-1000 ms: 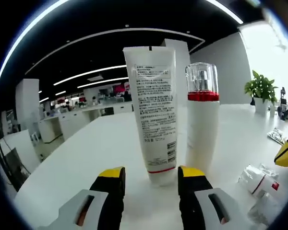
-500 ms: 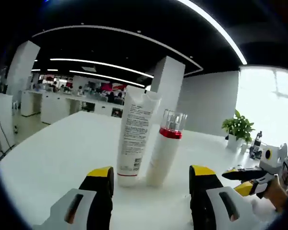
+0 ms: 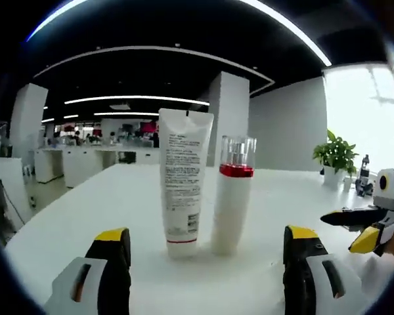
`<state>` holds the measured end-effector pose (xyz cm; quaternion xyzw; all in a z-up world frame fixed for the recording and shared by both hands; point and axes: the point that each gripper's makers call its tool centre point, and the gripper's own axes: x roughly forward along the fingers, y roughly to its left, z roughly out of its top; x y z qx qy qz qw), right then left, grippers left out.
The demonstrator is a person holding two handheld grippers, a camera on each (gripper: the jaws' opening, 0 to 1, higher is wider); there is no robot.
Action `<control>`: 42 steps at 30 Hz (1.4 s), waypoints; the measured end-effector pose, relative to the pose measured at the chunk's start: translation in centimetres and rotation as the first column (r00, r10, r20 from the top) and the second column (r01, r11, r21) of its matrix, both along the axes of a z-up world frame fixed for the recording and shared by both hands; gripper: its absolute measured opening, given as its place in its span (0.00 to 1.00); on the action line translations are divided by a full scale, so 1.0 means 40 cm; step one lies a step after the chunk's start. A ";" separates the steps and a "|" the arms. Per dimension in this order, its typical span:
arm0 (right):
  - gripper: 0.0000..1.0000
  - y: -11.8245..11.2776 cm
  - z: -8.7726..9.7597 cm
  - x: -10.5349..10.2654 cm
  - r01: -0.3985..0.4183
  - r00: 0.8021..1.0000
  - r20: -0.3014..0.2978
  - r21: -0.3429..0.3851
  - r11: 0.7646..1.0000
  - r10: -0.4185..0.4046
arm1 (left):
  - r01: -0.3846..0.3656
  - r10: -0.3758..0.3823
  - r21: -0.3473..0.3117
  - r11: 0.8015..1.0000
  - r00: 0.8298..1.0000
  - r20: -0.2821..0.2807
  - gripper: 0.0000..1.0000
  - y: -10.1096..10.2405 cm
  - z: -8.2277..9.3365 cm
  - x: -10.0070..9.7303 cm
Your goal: Arrange the skincare products in the storage area until every visible bottle or jar stands upright without overlapping.
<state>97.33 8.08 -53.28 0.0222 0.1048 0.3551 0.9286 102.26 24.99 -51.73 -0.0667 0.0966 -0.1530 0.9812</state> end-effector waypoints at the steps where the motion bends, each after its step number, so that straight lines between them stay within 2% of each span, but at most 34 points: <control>1: 0.85 0.002 -0.003 0.002 0.000 1.000 0.015 -0.032 1.000 0.001 | -0.001 0.001 0.002 1.000 1.000 0.003 1.00 0.000 0.011 -0.004; 3: 0.86 0.009 -0.010 -0.001 0.005 1.000 0.024 -0.068 0.998 -0.003 | 0.016 -0.016 0.009 1.000 1.000 0.023 0.99 -0.018 0.047 -0.023; 5: 0.90 0.016 -0.015 0.000 0.004 1.000 0.029 -0.091 0.996 -0.001 | 0.059 -0.059 0.051 0.997 0.998 0.003 0.97 -0.037 0.044 -0.062; 7: 0.92 0.018 -0.017 0.002 0.009 0.999 0.037 -0.113 0.994 -0.005 | 0.084 -0.080 0.125 0.989 0.996 -0.031 0.97 -0.046 0.025 -0.103; 9: 0.91 0.014 -0.011 -0.001 0.011 0.999 0.036 -0.113 0.994 -0.007 | 0.138 -0.127 0.256 0.957 0.990 -0.058 1.00 -0.059 0.003 -0.162; 10: 0.91 0.013 -0.002 0.000 0.019 0.999 0.043 -0.088 0.996 -0.016 | 0.116 -0.103 0.268 0.956 0.993 -0.060 0.99 -0.052 0.003 -0.179; 11: 0.92 0.007 0.015 0.006 0.043 0.997 0.058 -0.041 0.998 -0.040 | 0.110 -0.101 0.262 0.959 0.994 -0.048 0.99 -0.056 0.010 -0.194; 13: 0.92 -0.012 0.040 0.013 0.077 0.993 0.087 0.000 0.997 -0.077 | 0.123 -0.119 0.239 0.963 0.992 -0.032 0.99 -0.064 0.027 -0.242; 16: 0.90 -0.027 0.054 0.010 0.092 0.991 0.100 -0.005 0.996 -0.091 | 0.179 -0.175 0.144 0.973 0.984 -0.038 0.99 -0.104 0.036 -0.303; 17: 0.89 -0.033 0.063 0.012 0.105 0.989 0.107 0.008 0.994 -0.105 | 0.182 -0.180 0.143 0.973 0.983 -0.028 0.99 -0.110 0.035 -0.314; 19: 0.89 -0.037 0.081 0.012 0.101 0.987 0.118 0.052 0.994 -0.106 | 0.200 -0.199 0.152 0.968 0.980 -0.023 0.99 -0.135 0.013 -0.349; 21: 0.87 -0.037 0.085 0.010 0.086 0.989 0.114 0.075 0.993 -0.094 | 0.214 -0.208 0.167 0.962 0.977 -0.056 0.99 -0.153 -0.024 -0.375; 22: 0.86 -0.035 0.083 0.009 0.078 0.992 0.085 0.113 0.990 -0.088 | 0.217 -0.206 0.182 0.959 0.976 -0.073 0.99 -0.164 -0.051 -0.389; 24: 0.86 -0.036 0.075 0.013 0.073 0.994 0.068 0.126 0.989 -0.082 | 0.217 -0.204 0.207 0.954 0.975 -0.085 0.98 -0.176 -0.087 -0.394; 27: 0.85 -0.032 0.068 0.014 0.065 0.996 0.055 0.125 0.990 -0.072 | 0.203 -0.177 0.212 0.956 0.975 -0.134 0.96 -0.184 -0.134 -0.389; 31: 0.83 -0.033 0.074 0.010 0.062 0.996 0.063 0.126 0.990 -0.070 | 0.179 -0.150 0.208 0.962 0.978 -0.147 0.90 -0.184 -0.166 -0.383; 34: 0.83 -0.036 0.079 0.013 0.063 0.995 0.070 0.132 0.989 -0.072 | 0.181 -0.150 0.202 0.962 0.976 -0.159 0.82 -0.189 -0.175 -0.384; 37: 0.83 -0.040 0.079 0.016 0.067 0.995 0.066 0.136 0.988 -0.077 | 0.183 -0.154 0.207 0.961 0.977 -0.148 0.76 -0.196 -0.171 -0.383; 40: 0.82 -0.044 0.073 0.023 0.073 0.995 0.055 0.138 0.988 -0.081 | 0.177 -0.150 0.218 0.960 0.980 -0.133 0.66 -0.194 -0.166 -0.380; 42: 0.82 -0.043 0.066 0.026 0.074 0.996 0.046 0.136 0.988 -0.081 | 0.172 -0.146 0.227 0.959 0.981 -0.127 0.55 -0.191 -0.165 -0.379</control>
